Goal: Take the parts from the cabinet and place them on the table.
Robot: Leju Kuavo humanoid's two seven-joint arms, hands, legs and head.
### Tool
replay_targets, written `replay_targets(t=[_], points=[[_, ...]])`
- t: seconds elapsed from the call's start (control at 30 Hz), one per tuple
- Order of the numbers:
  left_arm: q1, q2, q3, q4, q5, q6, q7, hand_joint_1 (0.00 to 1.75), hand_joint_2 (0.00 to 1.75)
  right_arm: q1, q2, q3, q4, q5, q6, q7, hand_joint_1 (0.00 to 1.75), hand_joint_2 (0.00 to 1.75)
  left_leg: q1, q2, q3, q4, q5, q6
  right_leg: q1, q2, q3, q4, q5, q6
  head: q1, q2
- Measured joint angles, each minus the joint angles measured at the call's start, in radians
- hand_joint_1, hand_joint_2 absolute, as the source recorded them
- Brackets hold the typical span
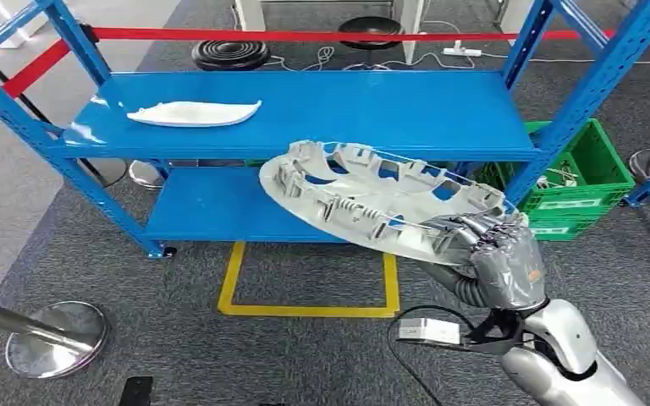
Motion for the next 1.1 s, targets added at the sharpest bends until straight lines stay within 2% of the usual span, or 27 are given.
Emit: replay_targets(t=[0.07,0.1,0.13,0.17,0.2,0.27,0.3,0.33,0.4,0.43,0.47,0.5,0.53,0.57,0.6,0.67,0.7,0.73,0.8,0.83,0.87,0.93,0.97,1.0,1.03,1.07,1.1], points=[[0.0,0.001,0.0,0.0,-0.001,0.0,0.0,0.0,1.75,0.0,0.0,0.002,0.002,0.0,0.0,0.0,1.75,1.75,0.004,0.0,0.075,-0.077,0.076,-0.004,-0.004,0.0,-0.033,0.006,0.021,0.007,0.0,0.0],[-0.001,0.002,0.0,0.0,0.0,0.0,0.0,0.0,1.75,0.0,0.0,0.002,0.002,0.0,0.0,0.0,1.75,1.75,0.007,0.0,0.135,-0.156,0.09,-0.006,-0.005,0.0,-0.045,0.01,0.03,0.012,-0.001,0.0],[-0.003,-0.001,0.0,0.0,0.002,-0.001,0.0,0.0,1.75,-0.001,0.0,0.002,0.002,0.0,0.0,0.0,1.75,1.75,0.011,-0.001,0.211,-0.25,0.07,-0.008,-0.003,0.0,-0.054,0.014,0.038,0.018,-0.002,0.0],[-0.006,-0.002,0.001,0.0,0.002,-0.001,0.0,0.0,1.75,-0.003,0.0,0.0,0.002,0.0,0.0,0.0,1.75,1.75,0.009,-0.003,0.267,-0.343,0.04,0.003,0.0,0.0,-0.062,0.021,0.046,0.024,0.0,0.0],[-0.007,-0.002,0.001,0.0,0.002,-0.001,0.0,0.0,1.75,-0.004,0.0,-0.001,0.002,-0.002,0.001,0.0,1.75,1.75,0.007,-0.003,0.255,-0.343,0.037,0.017,0.0,0.0,-0.065,0.018,0.062,0.031,0.001,0.0],[-0.006,-0.002,0.005,0.0,0.002,-0.001,0.0,0.0,1.75,-0.006,0.0,0.0,0.003,-0.003,0.004,0.0,1.75,1.75,0.0,-0.003,0.237,-0.338,0.052,0.033,-0.006,-0.001,-0.07,0.003,0.087,0.046,0.001,0.0],[-0.003,-0.002,0.006,0.0,0.002,0.0,0.0,0.0,1.75,-0.005,0.0,0.0,0.004,-0.004,0.008,0.0,1.75,1.75,0.006,0.001,0.23,-0.343,0.067,0.045,-0.009,0.0,-0.079,0.003,0.088,0.052,-0.002,0.0],[-0.002,-0.002,0.007,0.0,0.001,0.0,0.0,0.0,1.75,-0.005,0.0,0.0,0.005,-0.006,0.011,0.0,1.75,1.75,0.004,0.004,0.216,-0.342,0.079,0.053,-0.01,0.0,-0.091,0.025,0.036,0.056,0.003,0.0],[-0.003,-0.003,0.008,0.0,-0.009,-0.001,0.0,0.0,1.75,-0.009,0.0,0.001,0.008,-0.008,0.019,-0.001,1.75,1.75,0.002,0.004,0.187,-0.341,0.104,0.063,-0.009,0.002,-0.124,0.162,-0.093,0.06,0.005,0.0],[-0.003,-0.003,0.008,0.0,-0.009,-0.001,0.0,0.0,1.75,-0.012,0.0,0.002,0.011,-0.011,0.022,-0.001,1.75,1.75,0.0,0.004,0.17,-0.34,0.117,0.064,-0.008,0.002,-0.141,0.248,-0.14,0.061,0.007,0.0],[-0.003,-0.002,0.008,0.0,-0.009,0.0,0.0,0.0,1.75,-0.014,0.0,0.003,0.013,-0.014,0.025,-0.001,1.75,1.75,-0.003,0.004,0.153,-0.338,0.13,0.065,-0.008,0.002,-0.148,0.311,-0.157,0.061,0.007,0.0],[-0.004,-0.002,0.008,0.0,-0.008,0.0,0.0,0.0,1.75,-0.014,0.0,0.003,0.014,-0.016,0.029,-0.001,1.75,1.75,-0.005,0.004,0.135,-0.336,0.142,0.065,-0.007,0.002,-0.14,0.339,-0.14,0.059,0.006,0.0],[-0.004,-0.002,0.009,0.0,-0.008,0.0,0.0,0.0,1.75,-0.015,0.0,0.003,0.016,-0.018,0.03,-0.001,1.75,1.75,-0.006,0.004,0.117,-0.333,0.153,0.064,-0.006,0.002,-0.111,0.326,-0.102,0.056,0.007,0.0],[-0.005,-0.002,0.01,0.0,-0.007,0.0,0.0,0.0,1.75,-0.017,0.0,0.003,0.017,-0.022,0.031,-0.001,1.75,1.75,-0.006,0.004,0.1,-0.33,0.164,0.062,-0.003,0.002,-0.064,0.276,-0.063,0.051,0.006,0.0],[-0.007,-0.003,0.01,0.0,-0.007,0.0,0.0,0.0,1.75,-0.021,0.0,0.003,0.018,-0.025,0.032,-0.002,1.75,1.75,-0.006,0.003,0.086,-0.327,0.175,0.059,-0.001,0.002,0.002,0.194,-0.044,0.047,0.007,0.0],[-0.011,-0.004,0.011,0.0,-0.007,0.0,0.0,0.0,1.75,-0.032,0.0,0.003,0.018,-0.026,0.033,-0.006,1.75,1.75,-0.012,0.003,0.068,-0.321,0.192,0.05,0.004,0.002,0.129,0.008,-0.108,0.041,0.006,0.0],[-0.011,-0.005,0.011,0.0,-0.008,0.0,0.0,0.0,1.75,-0.033,0.0,0.003,0.018,-0.028,0.034,-0.007,1.75,1.75,-0.012,0.003,0.067,-0.324,0.207,0.046,0.005,0.004,0.131,-0.004,-0.112,0.036,0.002,0.0],[-0.012,-0.006,0.012,0.0,-0.008,0.0,0.0,0.0,1.75,-0.035,0.0,0.003,0.019,-0.029,0.034,-0.008,1.75,1.75,-0.009,0.004,0.066,-0.328,0.218,0.042,0.008,0.005,0.113,-0.006,-0.104,0.036,0.008,0.0],[-0.01,-0.006,0.013,0.0,-0.007,0.0,0.0,0.0,1.75,-0.039,0.0,0.003,0.019,-0.029,0.035,-0.008,1.75,1.75,-0.008,0.003,0.051,-0.331,0.232,0.026,0.004,0.003,0.096,-0.003,-0.082,0.011,0.008,0.0],[-0.009,-0.006,0.013,0.0,-0.008,0.001,0.0,0.0,1.75,-0.042,0.0,0.003,0.019,-0.029,0.035,-0.007,1.75,1.75,-0.006,0.003,0.043,-0.319,0.194,0.018,0.003,0.002,0.09,-0.003,-0.071,0.005,0.007,0.0],[-0.008,-0.007,0.013,0.0,-0.007,0.001,0.0,0.0,1.75,-0.043,0.0,0.002,0.02,-0.032,0.036,-0.007,1.75,1.75,-0.005,0.003,0.03,-0.275,0.132,0.013,0.003,0.001,0.077,-0.003,-0.059,-0.004,0.003,0.0],[-0.011,-0.007,0.013,0.0,-0.008,0.0,0.0,0.0,1.75,-0.045,0.0,0.003,0.02,-0.055,0.046,-0.019,1.75,1.75,-0.003,0.003,-0.015,-0.107,0.017,0.005,0.003,0.001,0.045,-0.002,-0.034,-0.008,0.002,0.0],[-0.013,-0.008,0.013,0.0,-0.007,0.0,0.0,0.0,1.75,-0.046,0.0,0.003,0.02,-0.08,0.059,-0.032,1.75,1.75,-0.002,0.003,-0.031,-0.032,-0.009,0.002,0.003,0.002,0.029,0.0,-0.022,-0.007,0.002,0.0],[-0.013,-0.01,0.013,0.0,-0.008,0.0,0.0,0.0,1.75,-0.048,0.0,0.004,0.02,-0.106,0.073,-0.045,1.75,1.75,-0.001,0.003,-0.029,0.004,-0.001,0.002,0.003,0.001,0.013,0.001,-0.011,-0.005,0.002,0.0],[-0.013,-0.01,0.013,0.0,-0.008,0.0,0.0,0.0,1.75,-0.049,0.0,0.005,0.02,-0.125,0.083,-0.055,1.75,1.75,-0.001,0.003,-0.008,-0.001,0.029,0.002,0.003,0.002,0.0,0.002,-0.001,-0.003,0.002,0.0],[-0.014,-0.01,0.013,0.0,-0.008,0.0,0.0,0.0,1.75,-0.049,0.0,0.005,0.019,-0.138,0.091,-0.064,1.75,1.75,-0.001,0.003,0.028,-0.039,0.068,0.003,0.003,0.002,-0.013,0.002,0.009,0.0,0.002,0.0],[-0.015,-0.01,0.013,0.0,-0.009,0.0,0.0,0.0,1.75,-0.049,0.0,0.006,0.019,-0.143,0.095,-0.067,1.75,1.75,-0.001,0.003,0.083,-0.112,0.099,0.005,0.002,0.002,-0.025,0.003,0.018,0.003,0.002,0.0]])
